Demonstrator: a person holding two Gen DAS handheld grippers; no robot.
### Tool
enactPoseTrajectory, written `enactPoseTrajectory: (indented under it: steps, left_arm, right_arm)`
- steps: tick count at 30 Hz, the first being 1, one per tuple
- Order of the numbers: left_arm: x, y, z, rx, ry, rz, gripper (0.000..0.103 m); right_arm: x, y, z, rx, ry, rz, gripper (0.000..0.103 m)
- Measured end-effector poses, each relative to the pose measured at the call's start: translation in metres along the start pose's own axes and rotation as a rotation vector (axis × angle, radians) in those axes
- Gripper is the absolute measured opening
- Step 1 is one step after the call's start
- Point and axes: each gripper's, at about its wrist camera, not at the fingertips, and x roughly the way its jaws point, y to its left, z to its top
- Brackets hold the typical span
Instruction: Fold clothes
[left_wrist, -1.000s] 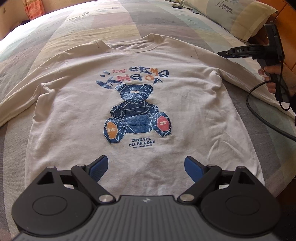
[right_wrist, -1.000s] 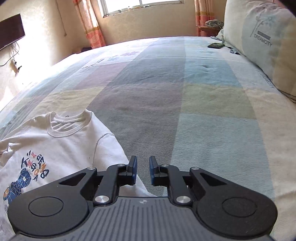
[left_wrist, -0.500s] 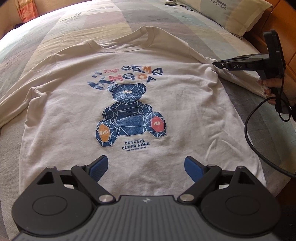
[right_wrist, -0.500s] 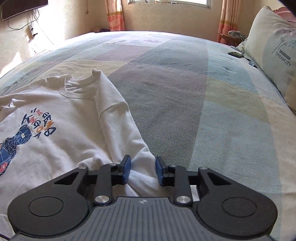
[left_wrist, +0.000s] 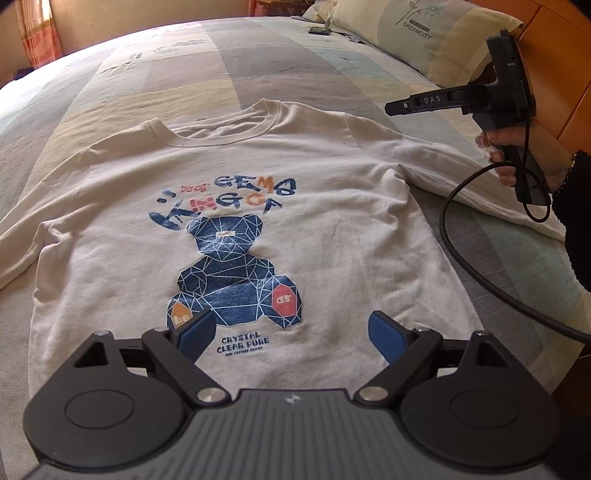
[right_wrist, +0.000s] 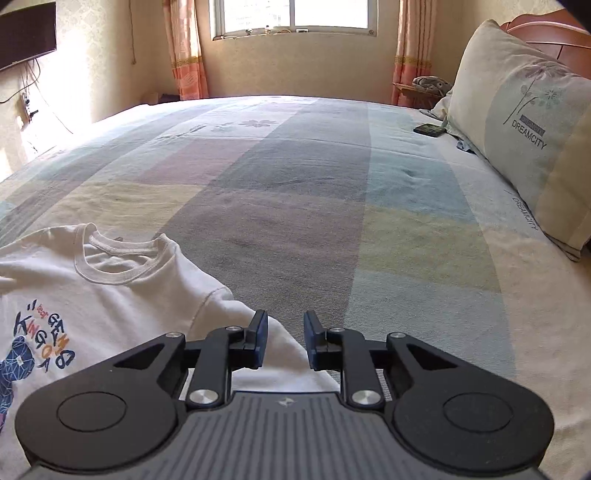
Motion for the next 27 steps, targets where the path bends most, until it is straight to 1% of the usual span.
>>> enactPoseTrajectory:
  steps: [1, 3, 4, 6, 8, 9, 11, 14, 15, 16, 17, 18, 19, 20, 22, 24, 25, 26, 27]
  left_arm:
    - [0.001, 0.002, -0.002, -0.012, 0.004, 0.003, 0.09]
    - [0.002, 0.006, -0.005, -0.031, 0.01, 0.011, 0.09]
    - [0.001, 0.009, -0.007, -0.04, 0.01, 0.018, 0.09]
    - [-0.001, 0.013, -0.011, -0.059, 0.009, 0.03, 0.09]
    - [-0.005, 0.019, -0.017, -0.085, 0.008, 0.04, 0.09]
    - [-0.007, 0.022, -0.019, -0.095, 0.007, 0.045, 0.09]
    - [-0.01, 0.028, -0.023, -0.114, 0.003, 0.055, 0.09]
    - [-0.013, 0.036, -0.026, -0.137, -0.009, 0.062, 0.09]
    - [-0.014, 0.039, -0.026, -0.142, -0.014, 0.063, 0.09]
    - [-0.014, 0.041, -0.027, -0.147, -0.019, 0.065, 0.09]
    - [-0.014, 0.045, -0.027, -0.153, -0.023, 0.064, 0.09]
    - [-0.013, 0.048, -0.027, -0.161, -0.025, 0.061, 0.09]
    - [-0.011, 0.051, -0.028, -0.167, -0.025, 0.057, 0.09]
    - [-0.009, 0.055, -0.028, -0.173, -0.023, 0.055, 0.09]
    - [-0.005, 0.061, -0.03, -0.187, -0.008, 0.055, 0.09]
    - [0.0, 0.067, -0.033, -0.199, 0.012, 0.05, 0.09]
    - [0.002, 0.069, -0.035, -0.202, 0.028, 0.049, 0.09]
    - [0.001, 0.07, -0.035, -0.197, 0.039, 0.056, 0.09]
    - [-0.001, 0.072, -0.036, -0.185, 0.041, 0.063, 0.09]
  right_arm:
    - [0.0, 0.005, 0.001, 0.003, 0.0, 0.037, 0.028]
    - [0.007, 0.022, 0.004, 0.005, 0.024, 0.116, 0.044]
    - [0.013, 0.03, 0.005, 0.0, 0.031, 0.132, 0.047]
    - [0.032, 0.046, 0.008, -0.006, 0.062, 0.149, 0.048]
    - [0.055, 0.053, 0.009, 0.018, 0.102, 0.148, 0.048]
    - [0.069, 0.054, 0.01, 0.031, 0.127, 0.126, 0.048]
    - [0.082, 0.053, 0.015, 0.029, 0.096, 0.087, 0.048]
    - [0.092, 0.046, 0.034, 0.057, 0.092, -0.031, 0.05]
    - [0.091, 0.04, 0.04, 0.093, 0.097, -0.032, 0.05]
    - [0.085, 0.038, 0.044, 0.119, 0.093, -0.01, 0.05]
    - [0.077, 0.04, 0.046, 0.125, 0.083, 0.025, 0.052]
    - [0.072, 0.048, 0.044, 0.109, 0.087, 0.055, 0.06]
    - [0.066, 0.056, 0.042, 0.09, 0.091, 0.084, 0.065]
    - [0.061, 0.065, 0.041, 0.072, 0.095, 0.114, 0.073]
    - [0.066, 0.083, 0.031, 0.064, 0.132, 0.156, 0.075]
    - [0.085, 0.101, 0.018, 0.034, 0.175, 0.128, 0.077]
    - [0.091, 0.108, 0.014, 0.006, 0.148, 0.092, 0.081]
    - [0.094, 0.114, 0.012, -0.021, 0.108, 0.07, 0.095]
    - [0.099, 0.117, 0.014, -0.024, 0.109, 0.041, 0.103]
